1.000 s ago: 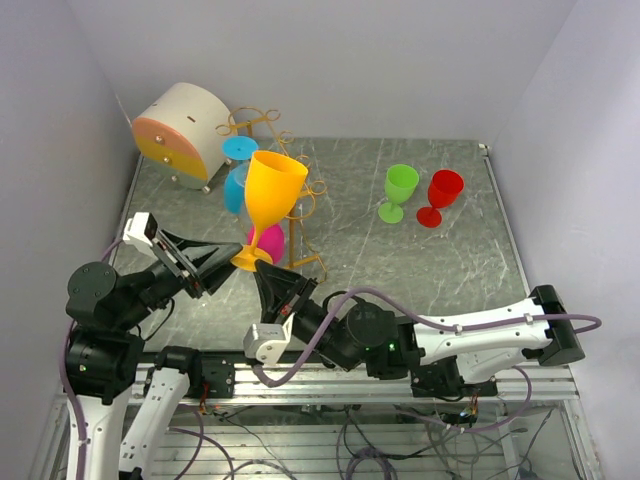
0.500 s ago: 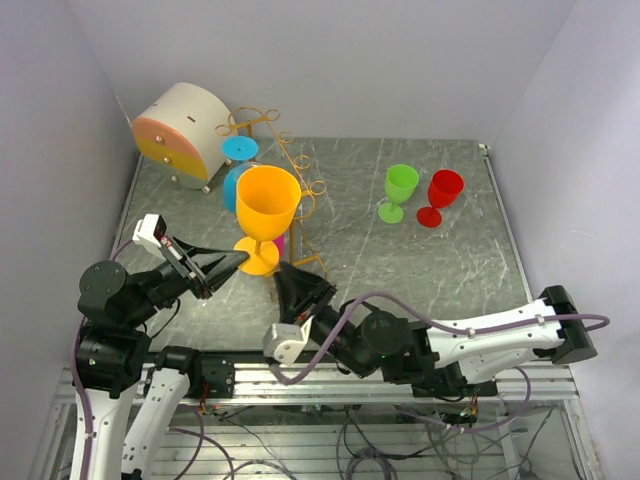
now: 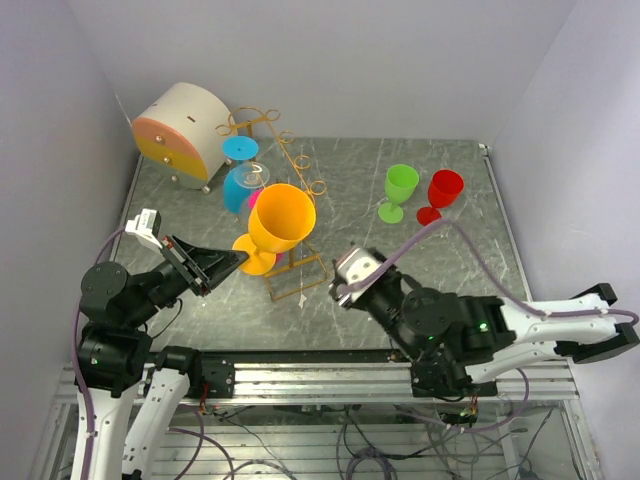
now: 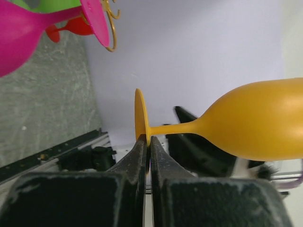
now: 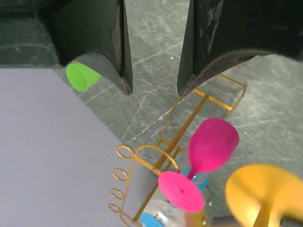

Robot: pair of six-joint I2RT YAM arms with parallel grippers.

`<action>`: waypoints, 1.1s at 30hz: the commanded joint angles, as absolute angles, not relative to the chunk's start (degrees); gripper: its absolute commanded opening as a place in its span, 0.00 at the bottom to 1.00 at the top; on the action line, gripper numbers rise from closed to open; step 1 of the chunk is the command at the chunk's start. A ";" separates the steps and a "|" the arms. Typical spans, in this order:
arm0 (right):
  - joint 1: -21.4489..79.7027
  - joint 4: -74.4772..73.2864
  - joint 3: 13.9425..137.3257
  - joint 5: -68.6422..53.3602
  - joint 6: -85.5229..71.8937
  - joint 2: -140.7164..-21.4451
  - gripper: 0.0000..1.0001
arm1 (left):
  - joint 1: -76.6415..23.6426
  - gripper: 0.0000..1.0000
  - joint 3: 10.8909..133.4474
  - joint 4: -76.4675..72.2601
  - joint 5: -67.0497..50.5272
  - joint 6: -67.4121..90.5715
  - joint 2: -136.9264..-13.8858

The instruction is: Take the wine glass off the wine glass rack

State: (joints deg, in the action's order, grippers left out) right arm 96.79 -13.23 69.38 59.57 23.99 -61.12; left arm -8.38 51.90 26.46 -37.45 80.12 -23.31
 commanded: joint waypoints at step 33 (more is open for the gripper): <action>51.42 -42.05 101.21 -26.15 -14.50 -72.24 0.51 | -8.09 0.09 59.92 45.85 -26.45 49.14 -22.78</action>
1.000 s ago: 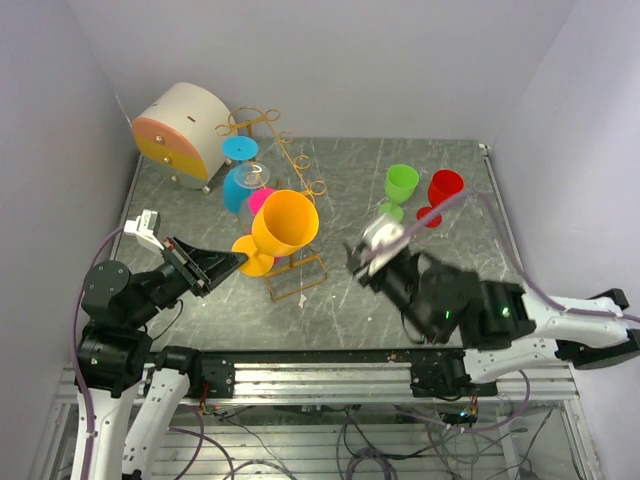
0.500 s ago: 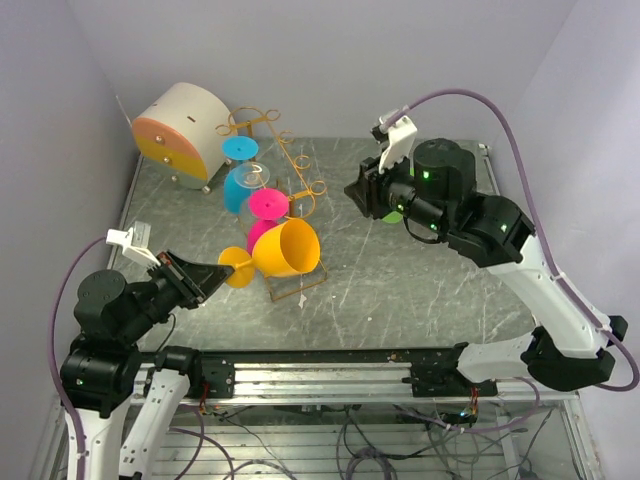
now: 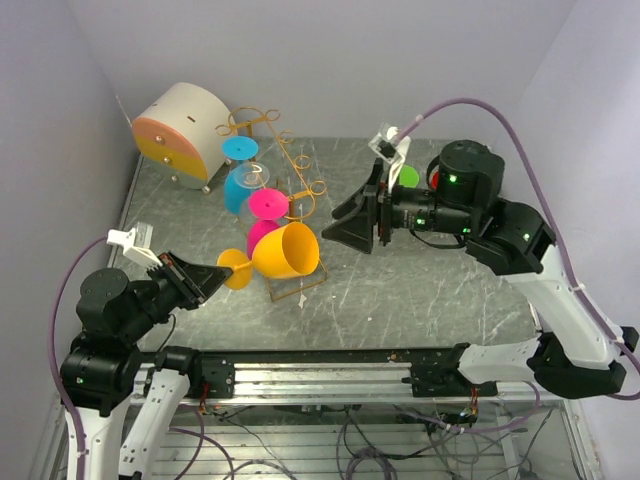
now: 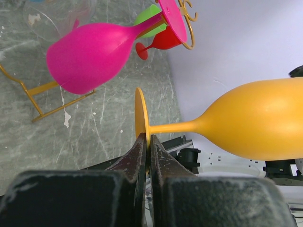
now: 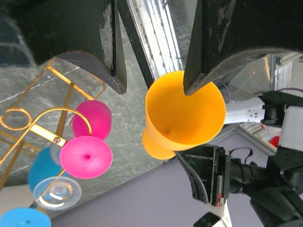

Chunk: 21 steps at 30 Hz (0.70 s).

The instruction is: Take the wine glass off the wine glass rack

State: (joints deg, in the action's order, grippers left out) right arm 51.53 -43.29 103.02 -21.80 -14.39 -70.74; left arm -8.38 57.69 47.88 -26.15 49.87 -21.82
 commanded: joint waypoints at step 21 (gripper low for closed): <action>52.08 -36.88 98.97 -29.21 -16.12 -76.69 0.38 | -8.09 0.09 61.72 43.32 -27.67 50.28 -24.66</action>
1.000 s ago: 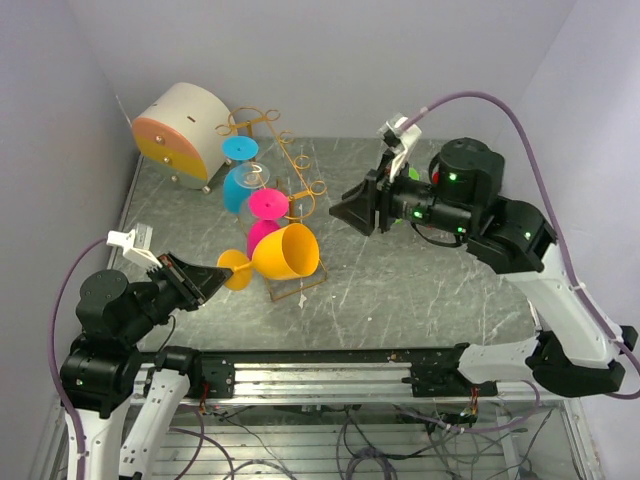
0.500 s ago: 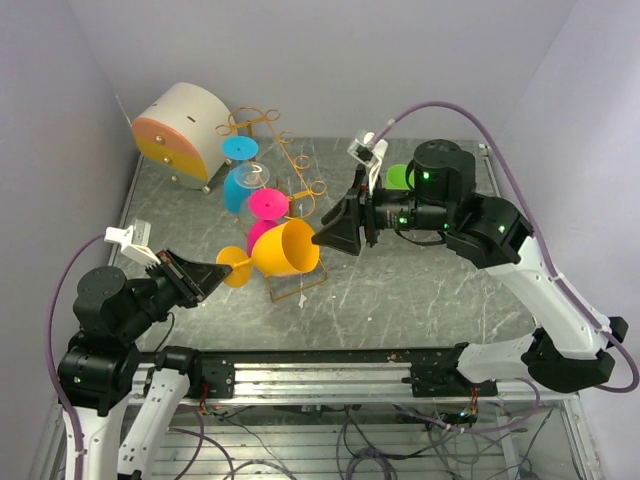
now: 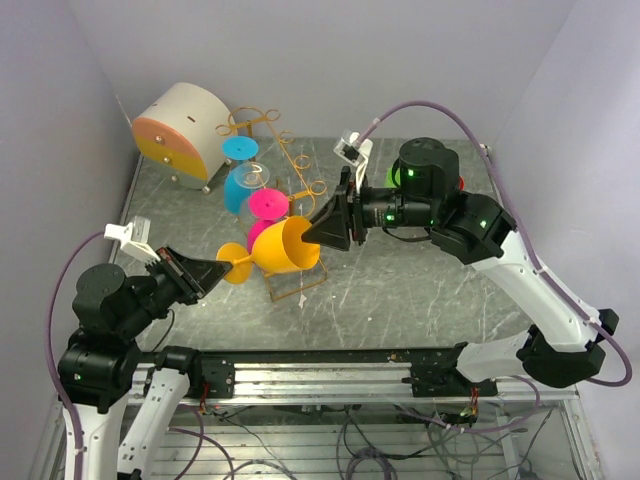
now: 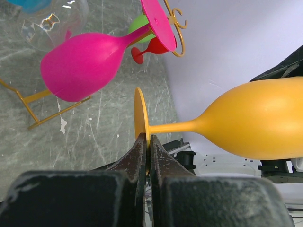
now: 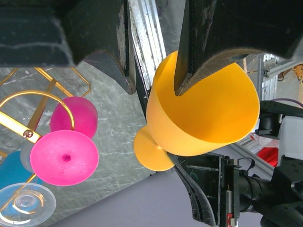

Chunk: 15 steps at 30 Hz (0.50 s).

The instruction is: Take the wine glass off the wine glass rack

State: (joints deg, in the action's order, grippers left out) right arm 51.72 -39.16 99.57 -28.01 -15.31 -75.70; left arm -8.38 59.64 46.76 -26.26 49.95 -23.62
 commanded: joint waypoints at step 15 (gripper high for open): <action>51.58 -37.60 103.11 -2.15 -14.85 -71.36 0.00 | -8.09 0.46 64.84 44.28 -25.06 48.66 -27.20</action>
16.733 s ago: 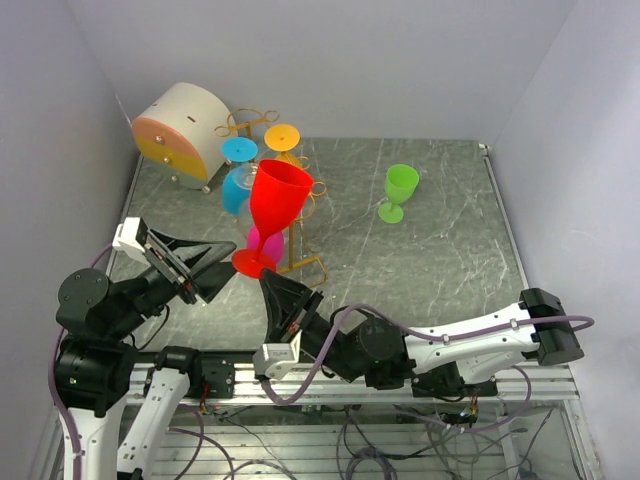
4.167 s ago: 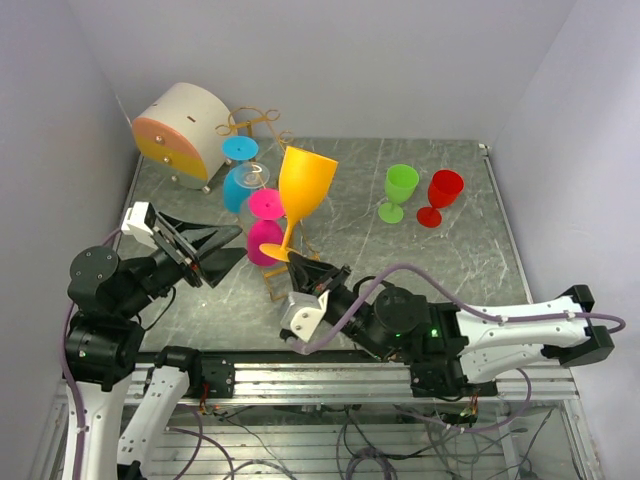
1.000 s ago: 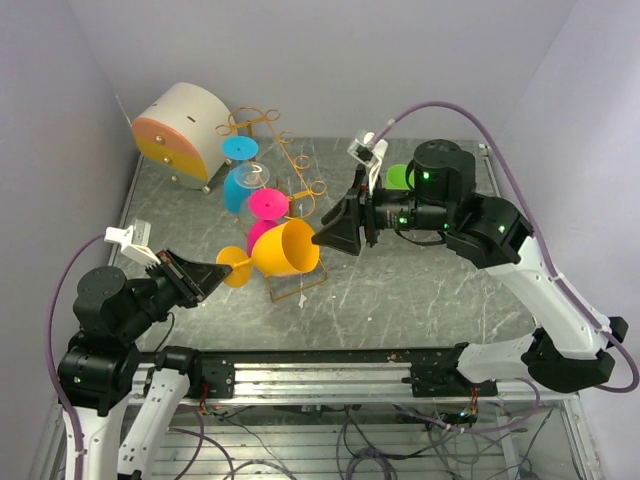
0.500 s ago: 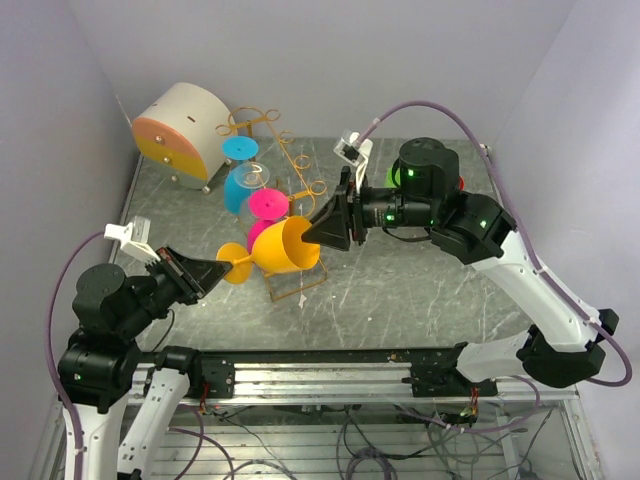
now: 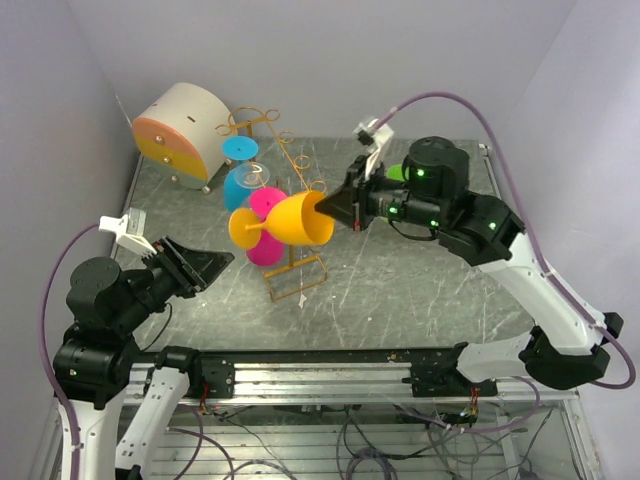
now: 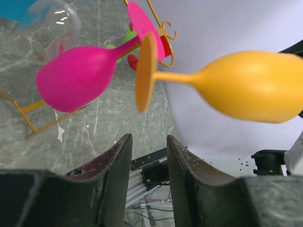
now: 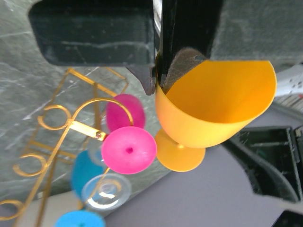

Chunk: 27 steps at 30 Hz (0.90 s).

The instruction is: Take the wine glass off the wine glass rack

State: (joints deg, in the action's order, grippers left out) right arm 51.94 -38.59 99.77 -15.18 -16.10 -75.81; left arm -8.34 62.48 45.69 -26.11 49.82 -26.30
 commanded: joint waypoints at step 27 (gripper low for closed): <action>51.47 -37.76 105.31 39.02 -9.92 -68.62 0.00 | -8.06 0.47 64.80 48.20 -19.12 44.82 -26.05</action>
